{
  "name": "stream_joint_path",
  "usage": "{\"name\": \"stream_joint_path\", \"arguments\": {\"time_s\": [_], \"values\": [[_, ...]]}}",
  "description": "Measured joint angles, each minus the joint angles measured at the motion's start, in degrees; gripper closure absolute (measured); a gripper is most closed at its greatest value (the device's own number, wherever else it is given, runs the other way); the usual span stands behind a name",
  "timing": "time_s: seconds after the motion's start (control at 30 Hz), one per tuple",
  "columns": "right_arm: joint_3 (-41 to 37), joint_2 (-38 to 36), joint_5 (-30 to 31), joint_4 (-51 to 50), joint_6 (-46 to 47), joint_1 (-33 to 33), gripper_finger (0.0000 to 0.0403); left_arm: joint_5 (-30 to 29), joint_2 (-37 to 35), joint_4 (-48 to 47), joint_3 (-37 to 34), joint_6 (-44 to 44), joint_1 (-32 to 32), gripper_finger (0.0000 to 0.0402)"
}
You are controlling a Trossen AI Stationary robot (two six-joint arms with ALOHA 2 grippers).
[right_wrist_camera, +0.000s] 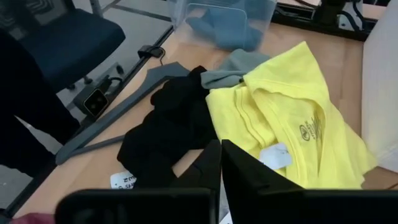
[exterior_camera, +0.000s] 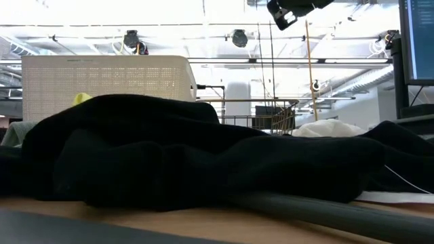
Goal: Pick & Place Cloths
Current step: Put the gray sock into the transparent bin
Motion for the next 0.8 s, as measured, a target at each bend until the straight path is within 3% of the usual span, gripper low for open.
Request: {"name": "stream_joint_path", "arguments": {"time_s": [0.17, 0.47, 0.8], "values": [[0.0, 0.0, 0.0, 0.0, 0.0, 0.0, 0.0400, 3.3, 3.1, -0.2, 0.0, 3.2, 0.7, 0.0399], [0.0, 0.0, 0.2, -0.4, 0.0, -0.4, 0.0402, 25.3, 13.1, -10.4, -0.1, 15.2, 3.4, 0.0392], [0.0, 0.0, 0.3, -0.4, 0.0, -0.3, 0.0402, 26.3, 17.7, -13.8, -0.1, 24.2, 3.0, 0.0318]]}}
